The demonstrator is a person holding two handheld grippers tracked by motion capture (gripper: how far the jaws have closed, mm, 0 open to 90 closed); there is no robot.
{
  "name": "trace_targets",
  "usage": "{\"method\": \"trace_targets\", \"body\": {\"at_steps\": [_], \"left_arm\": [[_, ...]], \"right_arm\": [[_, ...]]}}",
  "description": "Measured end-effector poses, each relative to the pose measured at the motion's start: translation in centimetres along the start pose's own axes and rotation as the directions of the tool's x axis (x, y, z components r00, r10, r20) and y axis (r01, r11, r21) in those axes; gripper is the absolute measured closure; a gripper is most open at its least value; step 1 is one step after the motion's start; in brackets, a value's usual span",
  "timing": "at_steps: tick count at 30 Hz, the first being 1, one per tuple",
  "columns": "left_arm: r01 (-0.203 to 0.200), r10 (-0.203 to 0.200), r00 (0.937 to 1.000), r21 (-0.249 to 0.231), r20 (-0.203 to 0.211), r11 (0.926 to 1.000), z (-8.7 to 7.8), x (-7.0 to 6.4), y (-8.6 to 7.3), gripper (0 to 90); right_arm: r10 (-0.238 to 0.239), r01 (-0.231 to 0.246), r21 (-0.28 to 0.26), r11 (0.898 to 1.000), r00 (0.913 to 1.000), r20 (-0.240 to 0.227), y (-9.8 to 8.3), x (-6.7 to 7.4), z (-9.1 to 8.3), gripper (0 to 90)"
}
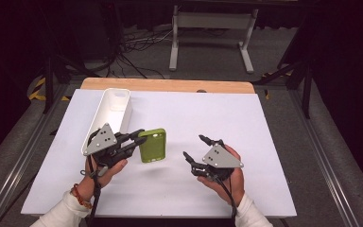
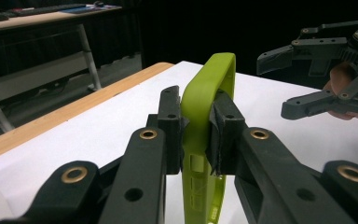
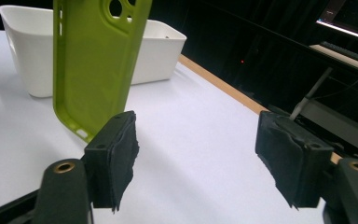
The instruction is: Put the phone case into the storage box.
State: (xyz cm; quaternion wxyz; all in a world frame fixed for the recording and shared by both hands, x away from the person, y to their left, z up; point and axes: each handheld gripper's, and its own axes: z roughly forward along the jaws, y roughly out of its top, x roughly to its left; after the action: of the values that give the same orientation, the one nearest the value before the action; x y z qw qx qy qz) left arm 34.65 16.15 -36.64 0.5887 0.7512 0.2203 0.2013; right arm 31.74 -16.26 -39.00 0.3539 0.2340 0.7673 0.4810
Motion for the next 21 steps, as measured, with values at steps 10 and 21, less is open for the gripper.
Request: {"method": "trace_targets", "body": {"at_steps": [10, 21], "left_arm": [[-0.003, 0.003, 1.0000, -0.010, -0.004, 0.9999, -0.3, 0.2, 0.3, 77.8], [-0.002, 0.001, 0.9999, -0.023, -0.014, 0.9997, -0.8, 0.4, 0.5, 77.8]], "right_arm": [[0.004, -0.005, 0.034, 0.999, 0.9999, 0.012, -1.7, -0.4, -1.3, 25.2], [0.030, -0.032, 0.060, 0.998, 0.9989, 0.036, -4.0, -0.9, -2.6, 21.0]]}}
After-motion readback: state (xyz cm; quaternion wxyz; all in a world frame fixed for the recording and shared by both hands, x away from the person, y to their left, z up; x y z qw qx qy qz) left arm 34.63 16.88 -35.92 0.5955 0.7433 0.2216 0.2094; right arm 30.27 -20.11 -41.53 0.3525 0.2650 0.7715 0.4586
